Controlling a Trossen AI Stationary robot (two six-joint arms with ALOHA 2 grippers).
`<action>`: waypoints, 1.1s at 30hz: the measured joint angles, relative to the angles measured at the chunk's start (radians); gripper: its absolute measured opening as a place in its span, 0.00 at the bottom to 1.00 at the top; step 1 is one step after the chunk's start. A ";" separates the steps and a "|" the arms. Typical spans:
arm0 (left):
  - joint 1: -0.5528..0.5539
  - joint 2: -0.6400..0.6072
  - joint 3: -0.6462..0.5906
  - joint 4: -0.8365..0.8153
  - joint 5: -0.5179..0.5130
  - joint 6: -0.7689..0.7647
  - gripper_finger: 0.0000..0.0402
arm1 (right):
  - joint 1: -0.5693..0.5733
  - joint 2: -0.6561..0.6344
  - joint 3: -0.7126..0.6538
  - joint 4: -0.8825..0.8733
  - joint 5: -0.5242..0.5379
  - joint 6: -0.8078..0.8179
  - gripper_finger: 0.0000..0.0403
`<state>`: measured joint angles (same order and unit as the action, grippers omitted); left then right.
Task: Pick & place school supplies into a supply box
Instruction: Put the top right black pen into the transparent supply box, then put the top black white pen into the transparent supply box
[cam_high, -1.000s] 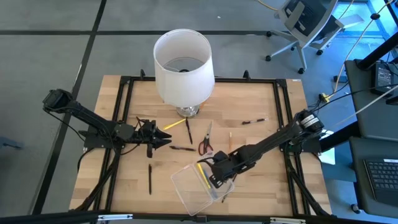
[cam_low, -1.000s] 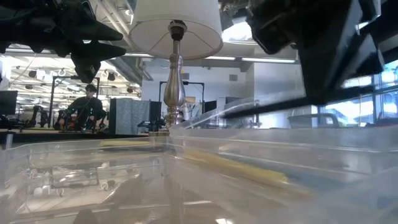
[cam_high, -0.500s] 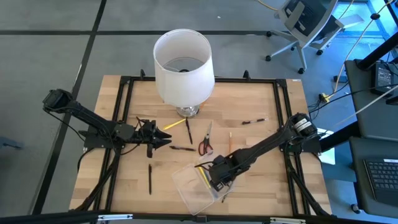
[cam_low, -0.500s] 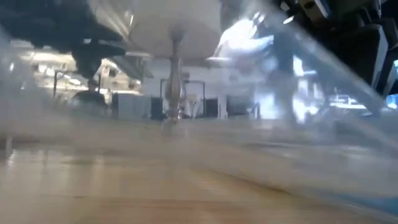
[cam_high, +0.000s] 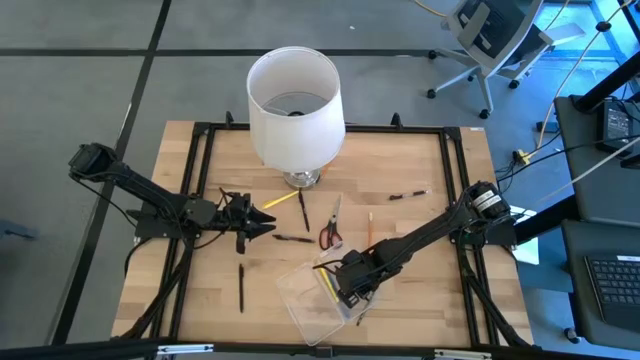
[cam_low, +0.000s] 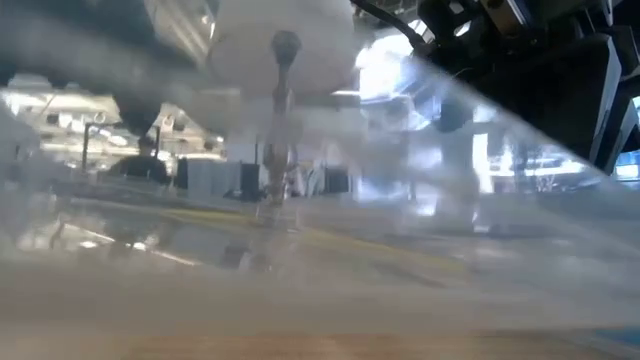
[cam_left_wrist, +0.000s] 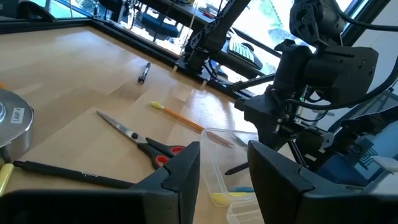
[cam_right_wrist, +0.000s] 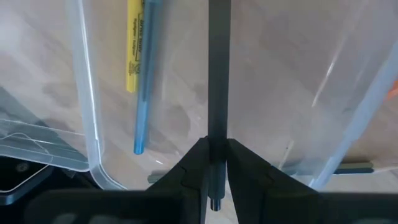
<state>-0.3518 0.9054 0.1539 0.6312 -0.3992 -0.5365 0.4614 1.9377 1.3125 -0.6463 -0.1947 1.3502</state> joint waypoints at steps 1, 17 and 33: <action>0.000 0.000 0.000 0.000 0.000 0.000 0.32 | 0.000 0.000 0.000 0.000 0.000 0.000 0.14; 0.000 0.000 0.000 0.000 0.000 0.000 0.32 | -0.002 0.000 0.000 0.000 0.008 -0.008 0.14; 0.000 0.000 0.000 0.000 0.000 0.000 0.32 | -0.025 -0.051 0.000 -0.004 -0.015 -0.022 0.35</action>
<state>-0.3516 0.9056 0.1542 0.6308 -0.3992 -0.5365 0.4361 1.8862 1.3125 -0.6498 -0.2099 1.3279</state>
